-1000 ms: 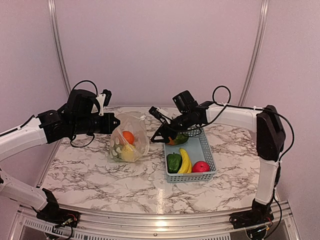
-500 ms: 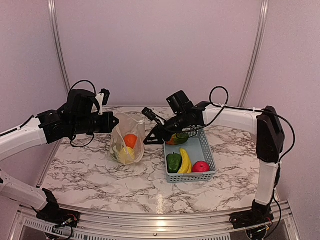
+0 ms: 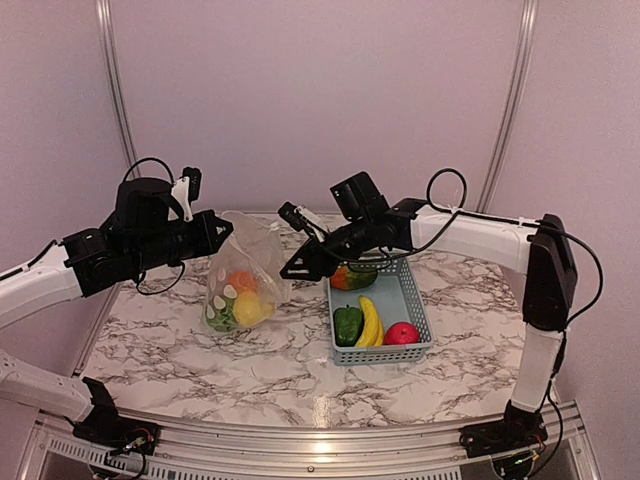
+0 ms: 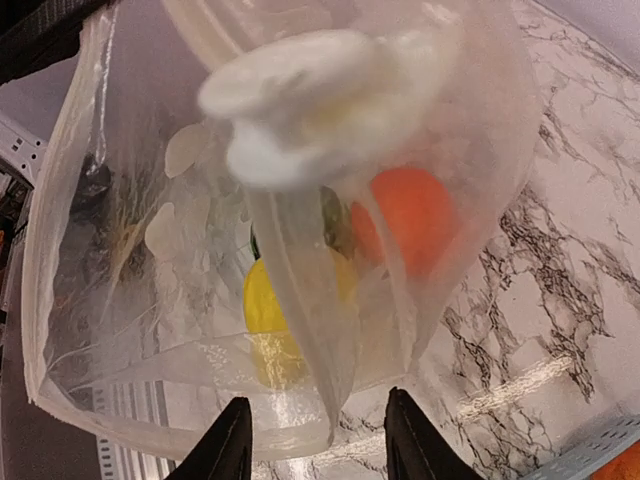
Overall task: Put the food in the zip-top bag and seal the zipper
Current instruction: Adjust the zipper food storage bag at the center of the board.
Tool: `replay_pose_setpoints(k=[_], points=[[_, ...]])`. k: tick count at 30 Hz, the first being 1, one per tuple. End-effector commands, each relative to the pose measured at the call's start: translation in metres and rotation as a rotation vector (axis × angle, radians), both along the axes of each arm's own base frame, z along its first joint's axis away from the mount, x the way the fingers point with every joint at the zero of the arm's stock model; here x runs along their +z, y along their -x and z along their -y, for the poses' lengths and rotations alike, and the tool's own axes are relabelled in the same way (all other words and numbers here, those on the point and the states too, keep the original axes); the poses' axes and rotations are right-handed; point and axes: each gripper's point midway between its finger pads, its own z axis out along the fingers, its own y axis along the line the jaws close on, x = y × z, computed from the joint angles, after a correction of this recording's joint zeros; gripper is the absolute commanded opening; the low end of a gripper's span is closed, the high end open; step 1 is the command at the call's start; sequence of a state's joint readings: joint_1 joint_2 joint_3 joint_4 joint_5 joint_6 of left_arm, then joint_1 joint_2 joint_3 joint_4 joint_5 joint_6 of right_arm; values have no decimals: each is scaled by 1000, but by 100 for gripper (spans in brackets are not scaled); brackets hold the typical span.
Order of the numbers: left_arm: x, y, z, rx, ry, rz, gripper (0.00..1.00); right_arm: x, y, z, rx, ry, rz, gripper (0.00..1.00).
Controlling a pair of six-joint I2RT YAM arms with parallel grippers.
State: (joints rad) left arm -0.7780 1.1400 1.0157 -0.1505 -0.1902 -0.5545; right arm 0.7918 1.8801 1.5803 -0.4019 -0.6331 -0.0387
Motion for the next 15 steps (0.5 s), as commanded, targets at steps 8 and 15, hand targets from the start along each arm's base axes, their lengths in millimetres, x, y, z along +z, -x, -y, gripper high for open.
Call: replay_pose_setpoints(k=[8, 15], points=[[-1, 1, -2, 12, 21, 4, 0, -3, -15, -28, -32, 32, -39, 0], [-43, -7, -3, 25, -152, -82, 0, 39, -17, 9, -104, 94, 83, 0]])
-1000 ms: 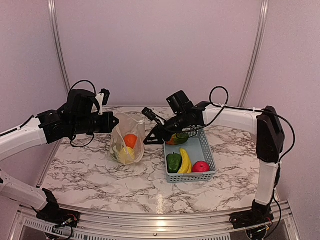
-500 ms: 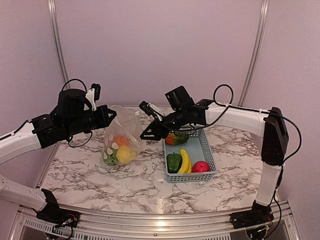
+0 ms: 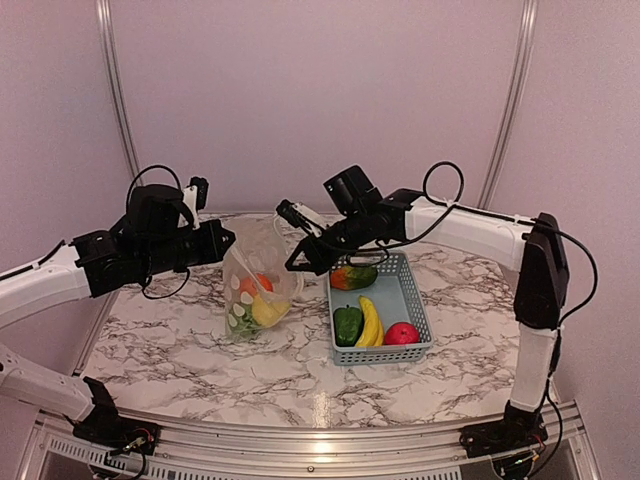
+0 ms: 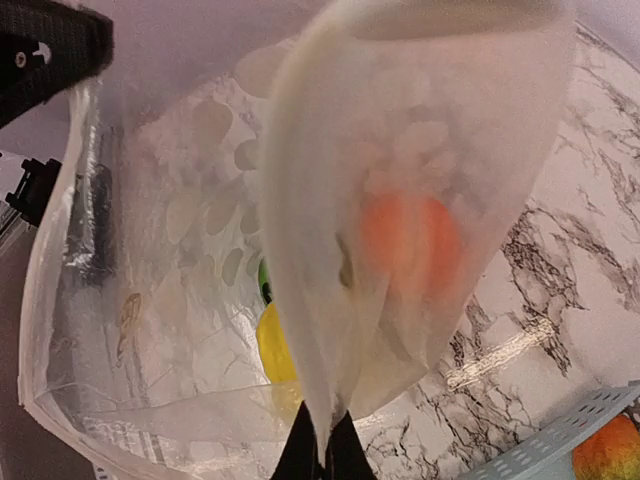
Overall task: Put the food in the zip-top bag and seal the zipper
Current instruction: Adjust the zipper food storage bag at the center of the board.
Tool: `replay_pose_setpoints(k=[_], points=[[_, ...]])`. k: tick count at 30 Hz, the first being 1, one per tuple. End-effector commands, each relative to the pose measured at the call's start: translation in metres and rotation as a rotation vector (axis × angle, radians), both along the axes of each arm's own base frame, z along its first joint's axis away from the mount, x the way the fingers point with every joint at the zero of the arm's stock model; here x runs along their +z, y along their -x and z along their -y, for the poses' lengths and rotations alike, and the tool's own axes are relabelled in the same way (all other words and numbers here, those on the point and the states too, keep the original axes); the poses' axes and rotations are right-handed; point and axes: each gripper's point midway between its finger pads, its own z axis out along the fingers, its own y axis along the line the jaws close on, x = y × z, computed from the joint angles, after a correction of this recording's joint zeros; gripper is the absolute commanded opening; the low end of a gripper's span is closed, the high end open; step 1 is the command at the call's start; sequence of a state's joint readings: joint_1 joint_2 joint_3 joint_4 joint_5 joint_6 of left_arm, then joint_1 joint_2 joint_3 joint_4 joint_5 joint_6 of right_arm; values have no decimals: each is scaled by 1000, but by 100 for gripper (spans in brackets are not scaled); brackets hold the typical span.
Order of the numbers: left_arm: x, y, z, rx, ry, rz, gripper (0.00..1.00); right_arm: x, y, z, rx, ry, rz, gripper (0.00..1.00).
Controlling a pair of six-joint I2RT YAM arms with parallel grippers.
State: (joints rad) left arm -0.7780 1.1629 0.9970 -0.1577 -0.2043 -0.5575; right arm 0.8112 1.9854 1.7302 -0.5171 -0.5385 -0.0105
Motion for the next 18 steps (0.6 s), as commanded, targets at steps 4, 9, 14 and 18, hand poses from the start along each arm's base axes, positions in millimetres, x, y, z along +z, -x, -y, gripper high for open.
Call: replay_pose_setpoints(k=[4, 9, 14, 18], points=[[-20, -2, 7, -38, -114, -70, 0, 24, -5, 41, -44, 44, 43, 4], [-8, -1, 26, -120, -89, -83, 0, 29, -5, 40, 62, -26, -6, 8], [4, -4, 45, -164, -88, -161, 0, 58, -12, 46, 123, -56, 122, 19], [16, 0, 55, -207, -65, -196, 0, 67, -1, 57, 189, -73, 131, 34]])
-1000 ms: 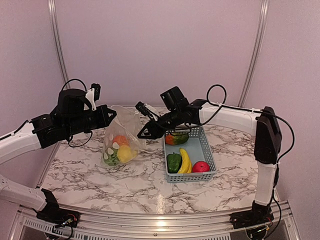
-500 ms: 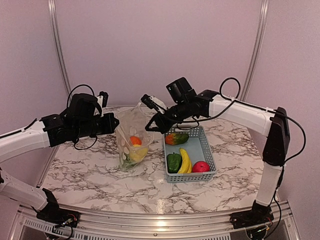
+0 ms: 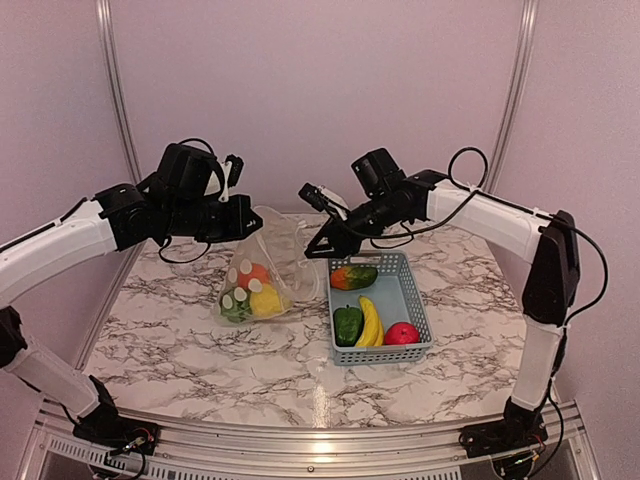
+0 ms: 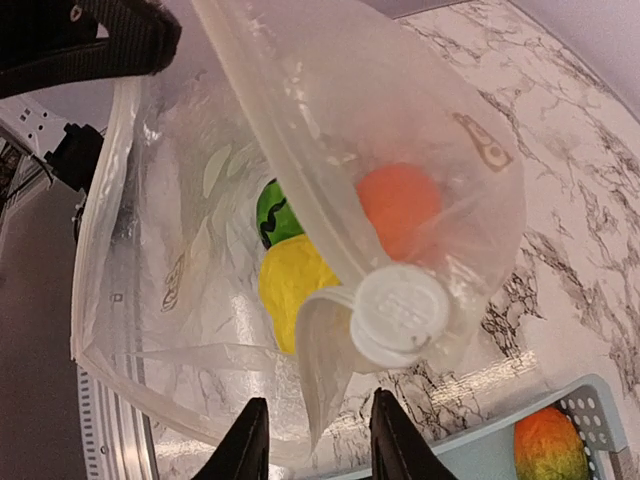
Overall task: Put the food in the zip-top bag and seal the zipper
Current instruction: Adjust the zipper food storage bag at the center of the board.
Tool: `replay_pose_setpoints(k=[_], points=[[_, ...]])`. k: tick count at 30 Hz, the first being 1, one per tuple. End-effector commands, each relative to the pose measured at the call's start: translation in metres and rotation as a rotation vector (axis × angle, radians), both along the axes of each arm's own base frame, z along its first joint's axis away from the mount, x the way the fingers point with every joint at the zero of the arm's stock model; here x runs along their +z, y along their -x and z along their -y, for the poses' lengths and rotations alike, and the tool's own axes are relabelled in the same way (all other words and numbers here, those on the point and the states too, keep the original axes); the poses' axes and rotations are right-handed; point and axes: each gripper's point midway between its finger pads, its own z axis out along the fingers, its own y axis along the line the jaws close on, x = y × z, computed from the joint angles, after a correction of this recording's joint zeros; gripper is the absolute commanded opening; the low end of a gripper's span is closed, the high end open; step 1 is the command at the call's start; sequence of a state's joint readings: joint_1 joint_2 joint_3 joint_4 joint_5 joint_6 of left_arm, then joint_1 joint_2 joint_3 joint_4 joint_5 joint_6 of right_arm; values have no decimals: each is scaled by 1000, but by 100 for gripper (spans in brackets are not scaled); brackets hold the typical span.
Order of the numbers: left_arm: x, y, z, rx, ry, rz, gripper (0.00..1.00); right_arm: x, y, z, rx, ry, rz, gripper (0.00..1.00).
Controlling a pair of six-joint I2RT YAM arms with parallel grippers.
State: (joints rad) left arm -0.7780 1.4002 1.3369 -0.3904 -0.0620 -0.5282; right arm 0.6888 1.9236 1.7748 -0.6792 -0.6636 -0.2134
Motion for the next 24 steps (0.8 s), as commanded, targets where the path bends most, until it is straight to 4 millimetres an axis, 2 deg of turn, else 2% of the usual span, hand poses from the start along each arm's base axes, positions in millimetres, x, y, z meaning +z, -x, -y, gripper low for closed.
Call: replay_pose_setpoints(k=[1, 4, 7, 10, 11, 12, 13, 16, 19, 22, 24], points=[[1, 17, 6, -71, 8, -79, 0, 38, 16, 13, 118, -50, 83, 36], [-12, 25, 0, -71, 25, -79, 0, 48, 18, 32, 137, -31, 159, 43], [-24, 26, -15, -9, 1, -82, 0, 55, 0, 51, 32, 1, 254, 50], [-29, 28, -21, 3, -17, -90, 0, 71, -16, 73, -73, 1, 323, 67], [-30, 28, -22, 7, -18, -86, 0, 73, -20, 82, -102, 2, 345, 76], [-32, 28, -23, 11, -20, -85, 0, 73, -26, 91, -139, 0, 361, 92], [-33, 27, -23, 18, -19, -86, 0, 70, -32, 101, -183, 3, 369, 98], [-30, 27, -16, 1, 4, -101, 0, 34, -41, 124, -264, 105, 314, 98], [-26, 24, -13, 5, 18, -95, 0, -14, -42, 137, -294, 243, 200, 80], [-20, 21, -11, 16, 28, -84, 0, -53, -38, 144, -331, 311, 97, 74], [-16, 19, -10, 15, 29, -80, 0, -66, -34, 144, -341, 314, 51, 71]])
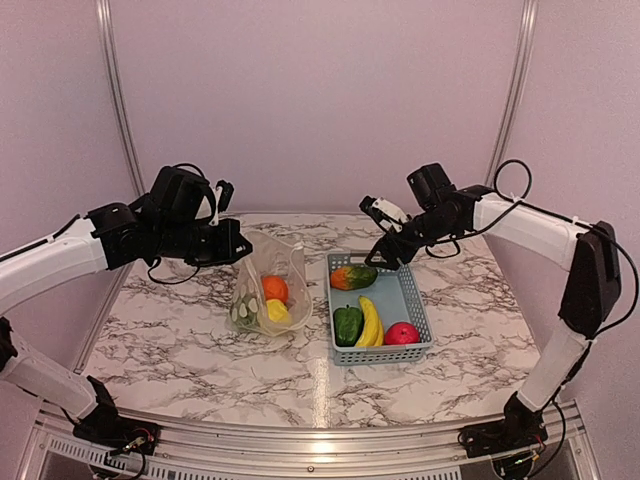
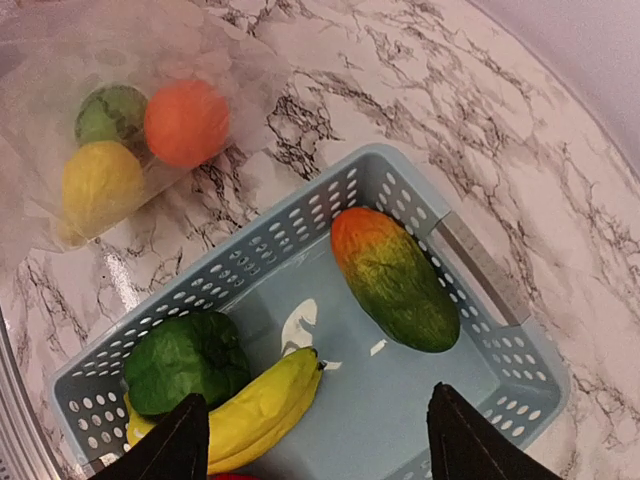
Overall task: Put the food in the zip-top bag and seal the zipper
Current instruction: Pick up the fake fruit from the bin.
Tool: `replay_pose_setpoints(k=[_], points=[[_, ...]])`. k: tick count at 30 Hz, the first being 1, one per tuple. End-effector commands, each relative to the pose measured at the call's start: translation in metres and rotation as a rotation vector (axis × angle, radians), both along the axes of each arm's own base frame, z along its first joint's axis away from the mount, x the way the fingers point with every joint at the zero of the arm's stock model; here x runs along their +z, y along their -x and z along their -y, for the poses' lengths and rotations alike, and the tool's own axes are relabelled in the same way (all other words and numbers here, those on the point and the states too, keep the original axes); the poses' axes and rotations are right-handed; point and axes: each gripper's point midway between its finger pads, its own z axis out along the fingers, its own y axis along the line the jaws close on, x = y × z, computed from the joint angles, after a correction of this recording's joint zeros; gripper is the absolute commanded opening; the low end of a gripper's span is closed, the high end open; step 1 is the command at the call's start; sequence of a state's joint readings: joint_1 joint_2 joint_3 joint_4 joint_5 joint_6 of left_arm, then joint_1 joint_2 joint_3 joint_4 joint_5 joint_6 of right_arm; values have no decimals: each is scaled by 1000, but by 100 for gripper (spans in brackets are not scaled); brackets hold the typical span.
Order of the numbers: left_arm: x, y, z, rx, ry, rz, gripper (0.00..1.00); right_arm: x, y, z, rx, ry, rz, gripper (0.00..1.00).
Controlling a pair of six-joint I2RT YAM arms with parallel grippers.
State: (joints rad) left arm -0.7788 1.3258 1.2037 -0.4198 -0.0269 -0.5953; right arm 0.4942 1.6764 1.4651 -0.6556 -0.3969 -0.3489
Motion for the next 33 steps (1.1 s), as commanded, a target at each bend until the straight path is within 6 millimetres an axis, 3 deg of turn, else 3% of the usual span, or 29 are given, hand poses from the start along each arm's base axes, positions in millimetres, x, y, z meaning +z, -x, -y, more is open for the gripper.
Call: replay_pose_setpoints(k=[1, 4, 10, 22, 29, 33], points=[[22, -7, 7, 9, 33, 37, 0, -49, 10, 14, -90, 77, -158, 69], [22, -11, 8, 8, 11, 34, 0, -71, 15, 12, -108, 89, -253, 63], [15, -12, 10, 4, -12, 19, 0, -106, 38, 5, -102, 106, -406, 67], [9, -12, 2, 32, -18, 45, 0, -146, 55, -11, -166, 182, -527, 59], [8, -12, -1, 41, -10, 60, 0, -158, 56, -10, -212, 244, -519, 47], [6, -11, -2, 40, -12, 60, 0, -139, 38, -18, -218, 205, -480, 37]])
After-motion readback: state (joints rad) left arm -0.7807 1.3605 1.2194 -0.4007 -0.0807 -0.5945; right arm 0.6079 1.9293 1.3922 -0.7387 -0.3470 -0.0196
